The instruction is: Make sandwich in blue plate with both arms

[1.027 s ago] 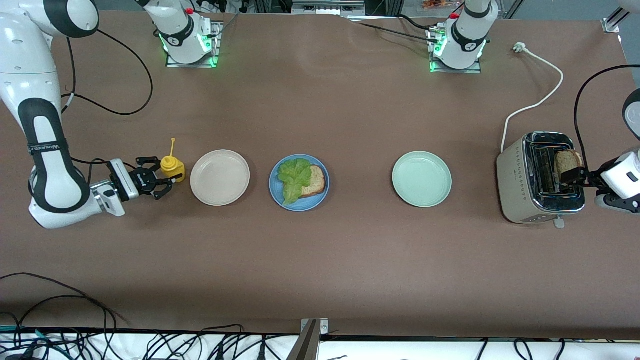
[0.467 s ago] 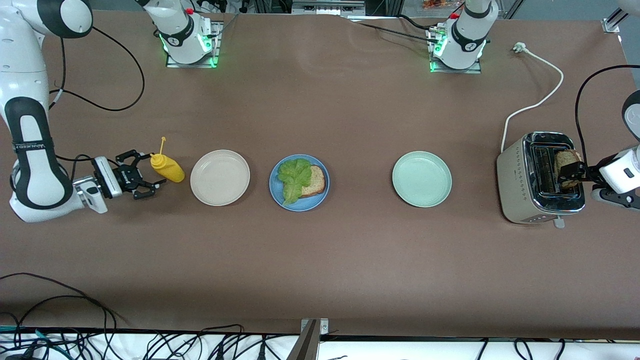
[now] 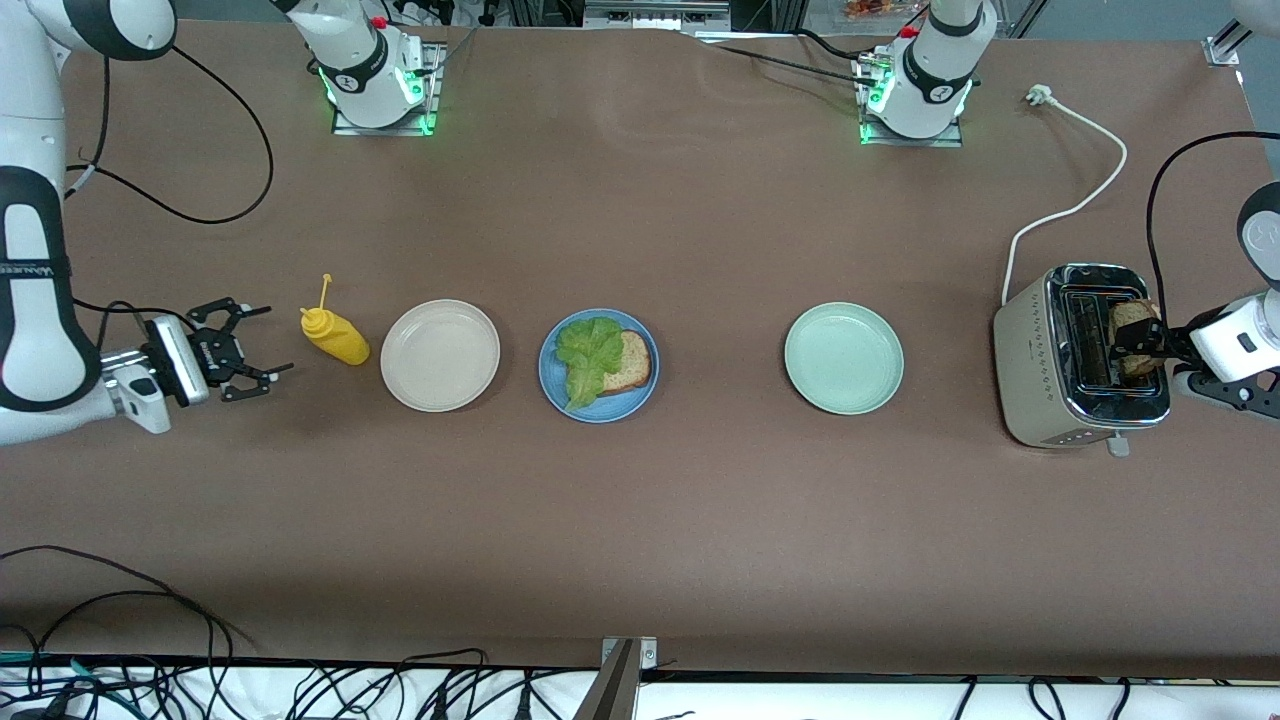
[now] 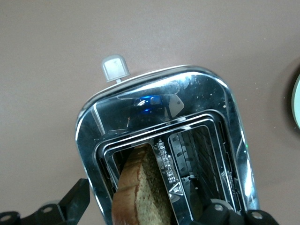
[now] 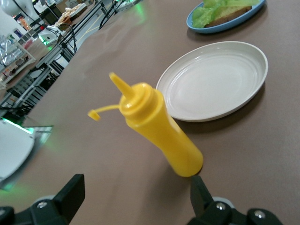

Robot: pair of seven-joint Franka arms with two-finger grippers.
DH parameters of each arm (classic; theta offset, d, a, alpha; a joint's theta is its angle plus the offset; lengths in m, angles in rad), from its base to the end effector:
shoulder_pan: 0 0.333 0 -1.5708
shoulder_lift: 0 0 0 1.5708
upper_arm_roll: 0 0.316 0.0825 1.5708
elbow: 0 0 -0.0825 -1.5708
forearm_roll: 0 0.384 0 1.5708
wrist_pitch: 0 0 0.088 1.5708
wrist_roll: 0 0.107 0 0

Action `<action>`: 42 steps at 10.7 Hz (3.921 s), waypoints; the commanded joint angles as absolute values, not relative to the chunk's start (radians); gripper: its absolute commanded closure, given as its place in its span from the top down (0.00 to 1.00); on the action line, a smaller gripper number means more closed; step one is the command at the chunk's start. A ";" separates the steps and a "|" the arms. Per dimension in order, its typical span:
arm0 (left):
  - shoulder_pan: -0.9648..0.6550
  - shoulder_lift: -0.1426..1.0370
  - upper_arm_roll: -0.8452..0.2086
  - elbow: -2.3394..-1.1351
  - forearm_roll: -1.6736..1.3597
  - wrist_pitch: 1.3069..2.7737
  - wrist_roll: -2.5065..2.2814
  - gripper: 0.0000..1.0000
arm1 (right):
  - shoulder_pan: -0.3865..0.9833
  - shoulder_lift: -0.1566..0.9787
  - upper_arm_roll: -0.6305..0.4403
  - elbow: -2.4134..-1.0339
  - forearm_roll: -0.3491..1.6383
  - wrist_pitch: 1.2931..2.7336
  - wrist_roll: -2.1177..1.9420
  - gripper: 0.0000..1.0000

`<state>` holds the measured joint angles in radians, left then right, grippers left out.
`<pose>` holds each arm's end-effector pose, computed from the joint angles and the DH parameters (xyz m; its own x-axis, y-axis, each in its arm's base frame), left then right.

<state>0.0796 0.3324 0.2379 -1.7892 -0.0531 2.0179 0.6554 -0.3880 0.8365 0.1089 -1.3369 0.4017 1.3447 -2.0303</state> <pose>0.6004 0.1832 0.3638 0.9441 -0.3161 -0.0932 -0.3145 -0.9487 0.0319 0.6262 -0.1424 0.2110 0.1253 0.7315 0.6702 0.8422 0.2786 -0.4615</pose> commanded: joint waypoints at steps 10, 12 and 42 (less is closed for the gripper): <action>0.074 0.302 0.304 -1.784 -0.110 1.919 0.723 0.00 | -0.189 0.534 0.121 -1.259 0.085 1.274 -0.813 1.00; 0.071 0.301 0.304 -1.769 -0.110 1.907 0.707 0.00 | -0.151 0.438 0.121 -1.365 0.058 1.340 -0.621 1.00; -0.008 0.612 -0.424 -1.327 -0.546 1.768 -0.182 0.00 | 0.045 0.031 -0.078 -1.585 0.003 1.681 0.018 1.00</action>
